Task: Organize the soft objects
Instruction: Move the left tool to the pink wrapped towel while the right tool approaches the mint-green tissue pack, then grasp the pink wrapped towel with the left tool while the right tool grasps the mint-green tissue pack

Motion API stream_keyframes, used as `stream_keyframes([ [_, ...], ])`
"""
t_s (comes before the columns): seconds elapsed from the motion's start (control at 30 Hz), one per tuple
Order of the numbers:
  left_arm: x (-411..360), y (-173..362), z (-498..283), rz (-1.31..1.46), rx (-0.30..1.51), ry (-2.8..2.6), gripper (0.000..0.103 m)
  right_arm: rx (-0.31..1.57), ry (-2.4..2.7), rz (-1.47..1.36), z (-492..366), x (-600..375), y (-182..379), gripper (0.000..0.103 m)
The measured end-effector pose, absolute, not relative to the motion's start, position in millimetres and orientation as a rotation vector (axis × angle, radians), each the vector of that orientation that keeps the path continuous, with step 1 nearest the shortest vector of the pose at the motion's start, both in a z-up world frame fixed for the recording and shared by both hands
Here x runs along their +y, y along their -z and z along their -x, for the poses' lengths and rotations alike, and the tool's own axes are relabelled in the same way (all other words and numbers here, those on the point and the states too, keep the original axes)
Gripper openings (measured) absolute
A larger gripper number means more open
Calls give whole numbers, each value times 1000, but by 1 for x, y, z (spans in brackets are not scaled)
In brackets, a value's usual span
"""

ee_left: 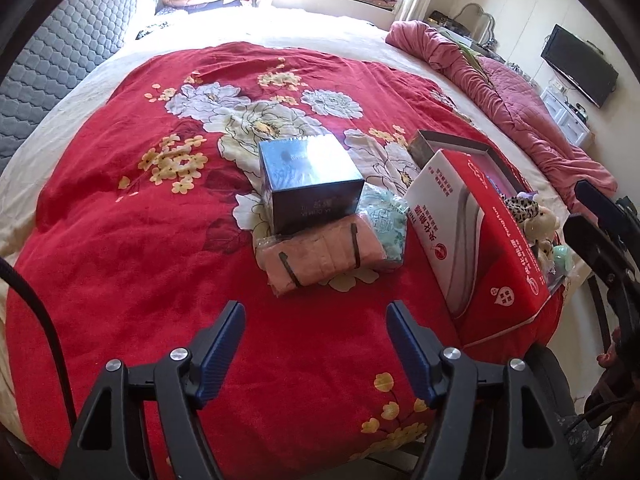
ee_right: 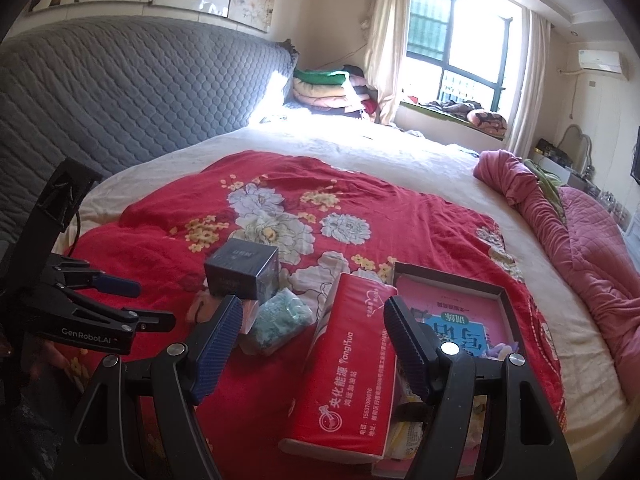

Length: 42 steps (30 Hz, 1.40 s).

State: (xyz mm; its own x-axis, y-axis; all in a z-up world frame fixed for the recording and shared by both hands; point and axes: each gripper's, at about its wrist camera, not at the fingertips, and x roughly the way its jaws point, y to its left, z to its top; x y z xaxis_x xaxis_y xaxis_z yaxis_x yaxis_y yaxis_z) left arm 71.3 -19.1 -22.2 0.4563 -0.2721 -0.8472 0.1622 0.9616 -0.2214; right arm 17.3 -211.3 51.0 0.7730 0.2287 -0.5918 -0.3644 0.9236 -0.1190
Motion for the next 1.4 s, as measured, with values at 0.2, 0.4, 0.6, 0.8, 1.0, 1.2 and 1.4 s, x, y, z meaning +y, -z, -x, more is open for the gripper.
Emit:
stream_keyframes([
  [0.2, -10, 53, -89, 257, 1115, 298, 73, 632, -325, 215, -27, -212, -42, 75],
  [0.4, -4, 69, -105, 183, 1102, 327, 74, 655, -336, 190, -35, -212, -34, 75],
  [0.6, -23, 70, -111, 26, 1061, 395, 74, 676, -342, 165, -43, -214, -27, 75],
  [0.8, -39, 76, -124, -91, 1048, 378, 74, 697, -357, 193, -56, -206, -26, 75],
  [1.0, -40, 81, -126, -92, 1028, 396, 67, 802, -435, 395, -82, -178, -16, 75],
  [1.2, -37, 88, -132, -14, 1073, 455, 35, 948, -552, 651, -104, -142, 24, 75],
  [1.4, -18, 88, -136, 146, 1088, 505, 17, 1035, -585, 796, -117, -112, 53, 75],
])
